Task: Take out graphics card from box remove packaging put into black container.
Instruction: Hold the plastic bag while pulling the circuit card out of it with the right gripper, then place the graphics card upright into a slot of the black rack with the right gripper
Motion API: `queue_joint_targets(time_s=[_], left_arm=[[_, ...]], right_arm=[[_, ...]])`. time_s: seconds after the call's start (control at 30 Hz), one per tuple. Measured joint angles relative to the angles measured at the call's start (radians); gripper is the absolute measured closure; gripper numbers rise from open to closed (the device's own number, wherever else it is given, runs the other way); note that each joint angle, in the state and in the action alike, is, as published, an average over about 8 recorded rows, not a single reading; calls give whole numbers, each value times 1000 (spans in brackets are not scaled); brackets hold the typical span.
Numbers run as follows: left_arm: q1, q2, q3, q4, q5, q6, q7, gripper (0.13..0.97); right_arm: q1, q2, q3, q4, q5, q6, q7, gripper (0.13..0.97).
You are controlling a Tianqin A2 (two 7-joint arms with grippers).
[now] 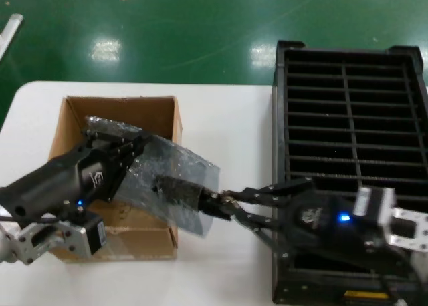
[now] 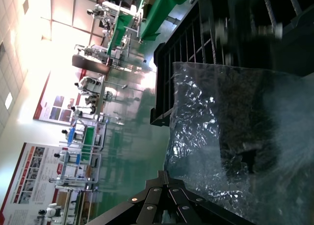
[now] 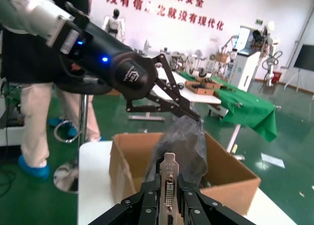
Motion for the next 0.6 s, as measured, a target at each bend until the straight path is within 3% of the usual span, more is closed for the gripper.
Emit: queue_joint_targets(time_s=[0.37, 0.6], left_arm=[[0, 0, 0, 0, 0, 0, 0, 959], [0, 0, 0, 0, 0, 0, 0, 959]], right_arm=[[-114, 225, 145, 154, 19, 48, 113, 909], [-148, 280, 199, 170, -38, 136, 152, 909]])
